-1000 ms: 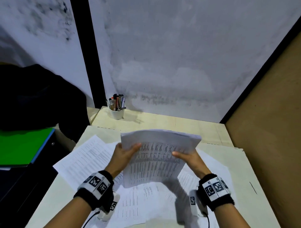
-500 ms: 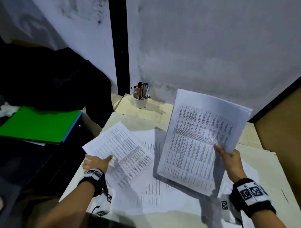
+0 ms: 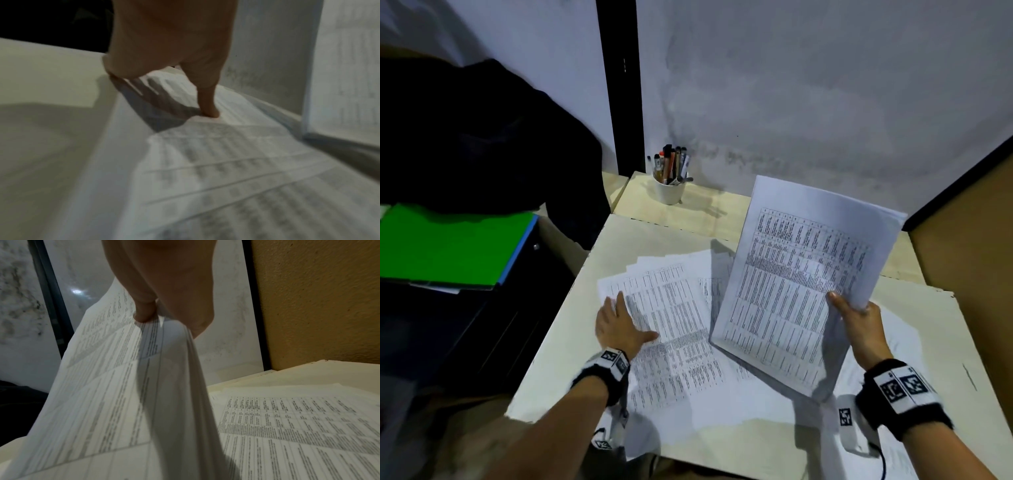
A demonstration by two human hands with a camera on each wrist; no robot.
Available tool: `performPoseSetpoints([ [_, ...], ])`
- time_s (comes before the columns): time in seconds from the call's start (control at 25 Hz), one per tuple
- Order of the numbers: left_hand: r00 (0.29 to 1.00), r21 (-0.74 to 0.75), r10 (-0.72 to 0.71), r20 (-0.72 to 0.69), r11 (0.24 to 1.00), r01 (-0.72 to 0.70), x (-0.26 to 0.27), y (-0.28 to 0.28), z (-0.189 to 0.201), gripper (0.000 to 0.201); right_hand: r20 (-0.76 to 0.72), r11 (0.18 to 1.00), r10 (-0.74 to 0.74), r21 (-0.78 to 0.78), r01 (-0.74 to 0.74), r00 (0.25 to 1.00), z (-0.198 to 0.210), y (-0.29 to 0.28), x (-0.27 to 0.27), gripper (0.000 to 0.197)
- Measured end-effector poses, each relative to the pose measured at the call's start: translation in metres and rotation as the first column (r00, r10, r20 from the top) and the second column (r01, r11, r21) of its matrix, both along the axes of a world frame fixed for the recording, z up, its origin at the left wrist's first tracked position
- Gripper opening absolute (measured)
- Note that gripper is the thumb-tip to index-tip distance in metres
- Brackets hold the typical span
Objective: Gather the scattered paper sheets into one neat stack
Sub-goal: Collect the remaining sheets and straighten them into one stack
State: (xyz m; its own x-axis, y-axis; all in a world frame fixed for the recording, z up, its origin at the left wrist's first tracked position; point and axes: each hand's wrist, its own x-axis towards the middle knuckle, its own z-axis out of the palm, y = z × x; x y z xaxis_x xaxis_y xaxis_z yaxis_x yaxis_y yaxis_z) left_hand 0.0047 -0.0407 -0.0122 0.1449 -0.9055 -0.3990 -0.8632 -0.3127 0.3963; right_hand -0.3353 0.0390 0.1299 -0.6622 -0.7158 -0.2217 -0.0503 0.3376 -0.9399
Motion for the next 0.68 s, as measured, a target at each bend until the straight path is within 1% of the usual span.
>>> performPoseSetpoints([
  [0.04, 0.996, 0.037, 0.088, 0.009, 0.995, -0.088, -0.009, 0.0, 0.004, 0.121, 0.001, 1.0, -0.003, 0.002, 0.003, 1.0, 0.001, 0.001, -0.001, 0.011],
  [0.12, 0.963, 0.154, 0.264, 0.052, 0.951, -0.269, -0.023, -0.005, 0.015, 0.123, 0.008, 1.0, -0.011, 0.002, 0.011, 1.0, 0.002, 0.003, -0.005, 0.012],
  [0.16, 0.942, 0.192, 0.325, 0.08, 0.923, -0.334, -0.028, -0.008, 0.016, 0.122, 0.009, 1.0, -0.015, 0.003, 0.015, 1.0, 0.002, 0.004, -0.007, 0.013],
  [0.24, 0.918, 0.194, 0.38, 0.111, 0.898, -0.395, -0.03, -0.012, 0.015, 0.112, 0.009, 1.0, -0.023, 0.006, 0.023, 1.0, 0.002, 0.007, -0.008, 0.013],
  [0.28, 0.916, 0.185, 0.383, 0.119, 0.898, -0.4, -0.03, -0.011, 0.015, 0.106, 0.016, 0.999, -0.032, 0.004, 0.032, 0.999, 0.002, 0.009, -0.009, 0.013],
  [0.36, 0.934, 0.183, 0.33, 0.134, 0.918, -0.351, -0.029, -0.006, 0.013, 0.09, 0.027, 0.999, -0.051, -0.001, 0.051, 0.998, 0.003, 0.014, -0.009, 0.013],
  [0.44, 0.965, 0.163, 0.227, 0.134, 0.955, -0.248, -0.031, 0.002, 0.013, 0.073, 0.028, 0.998, -0.062, -0.002, 0.062, 0.998, 0.002, 0.019, -0.008, 0.013],
  [0.52, 0.988, 0.113, 0.139, 0.074, 0.983, -0.147, -0.036, 0.008, 0.013, 0.064, 0.026, 0.998, -0.067, 0.001, 0.067, 0.997, 0.001, 0.022, -0.009, 0.013],
  [0.56, 0.993, 0.087, 0.116, 0.021, 0.989, -0.117, -0.037, 0.01, 0.012, 0.065, 0.026, 0.998, -0.069, 0.001, 0.069, 0.997, 0.001, 0.024, -0.011, 0.013],
  [0.6, 0.994, 0.075, 0.109, -0.026, 0.991, -0.107, -0.039, 0.011, 0.012, 0.07, 0.024, 0.998, -0.069, 0.003, 0.069, 0.997, 0.001, 0.025, -0.012, 0.013],
  [0.68, 0.99, 0.089, 0.135, -0.046, 0.987, -0.131, -0.039, 0.01, 0.01, 0.086, 0.019, 0.998, -0.067, 0.004, 0.067, 0.998, 0.001, 0.027, -0.014, 0.012],
])
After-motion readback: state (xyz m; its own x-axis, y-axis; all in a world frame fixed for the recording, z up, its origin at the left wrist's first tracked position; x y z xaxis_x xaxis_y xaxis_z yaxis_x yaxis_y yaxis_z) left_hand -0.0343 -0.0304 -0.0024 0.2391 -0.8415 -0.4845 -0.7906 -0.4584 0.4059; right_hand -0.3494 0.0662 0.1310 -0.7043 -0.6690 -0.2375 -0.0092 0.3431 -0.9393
